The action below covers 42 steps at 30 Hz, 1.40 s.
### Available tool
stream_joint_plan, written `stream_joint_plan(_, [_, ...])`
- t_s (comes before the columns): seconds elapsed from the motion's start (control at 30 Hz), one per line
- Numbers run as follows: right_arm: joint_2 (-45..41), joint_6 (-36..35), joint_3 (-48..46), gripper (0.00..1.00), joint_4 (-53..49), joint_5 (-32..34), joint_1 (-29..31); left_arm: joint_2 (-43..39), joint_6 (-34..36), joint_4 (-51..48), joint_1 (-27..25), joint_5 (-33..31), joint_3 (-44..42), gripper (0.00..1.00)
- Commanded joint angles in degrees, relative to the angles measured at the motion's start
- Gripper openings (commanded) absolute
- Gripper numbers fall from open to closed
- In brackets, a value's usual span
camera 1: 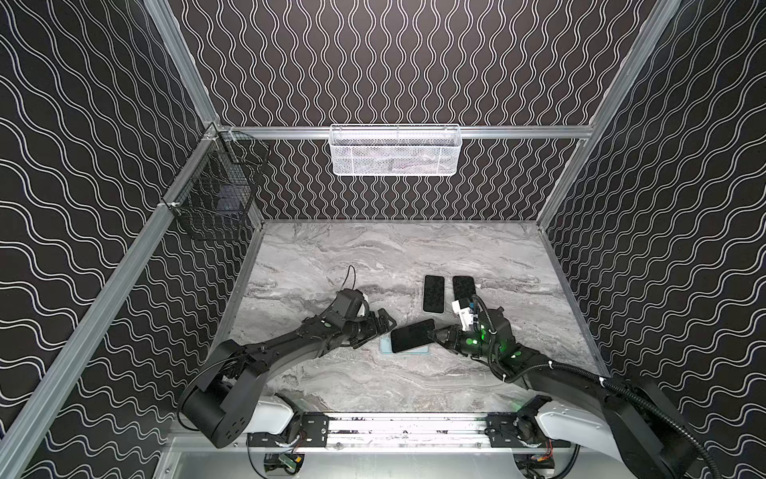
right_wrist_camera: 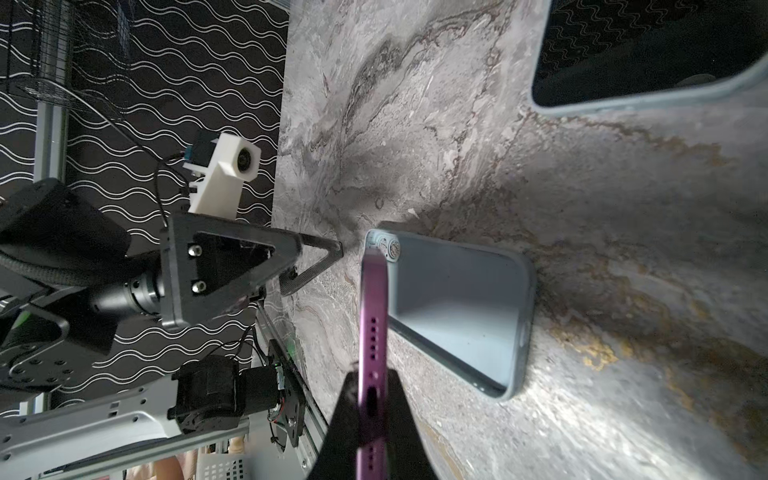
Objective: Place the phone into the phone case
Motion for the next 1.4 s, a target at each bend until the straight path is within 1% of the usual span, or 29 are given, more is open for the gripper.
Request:
stream_joint_plan(0.0, [0.11,1.43,-0.34,0.0,4.07,0.21,0.46,0.46,-0.2,2.69,0.03,0.4,0.28,0.98])
stream_joint_plan(0.33, [3.02,2.94,-1.68,0.0,8.01,0.51,1.5,1.34,-1.03,4.33,-0.04,0.85,-0.81,0.98])
stream_joint_plan(0.83, [4.57,3.38,0.29,0.0,6.61,2.57,1.55,1.69,-1.16,4.81,-0.06,1.19,-1.43,0.98])
stream_joint_plan(1.07, [6.03,2.61,1.75,0.0,5.99,2.34,1.61,1.8,-1.15,4.94,-0.06,1.28,-1.43,0.98])
stream_joint_plan(1.37, [7.31,2.67,0.72,0.0,6.54,1.39,1.67,2.04,-1.33,5.38,-0.14,1.37,-1.48,0.98])
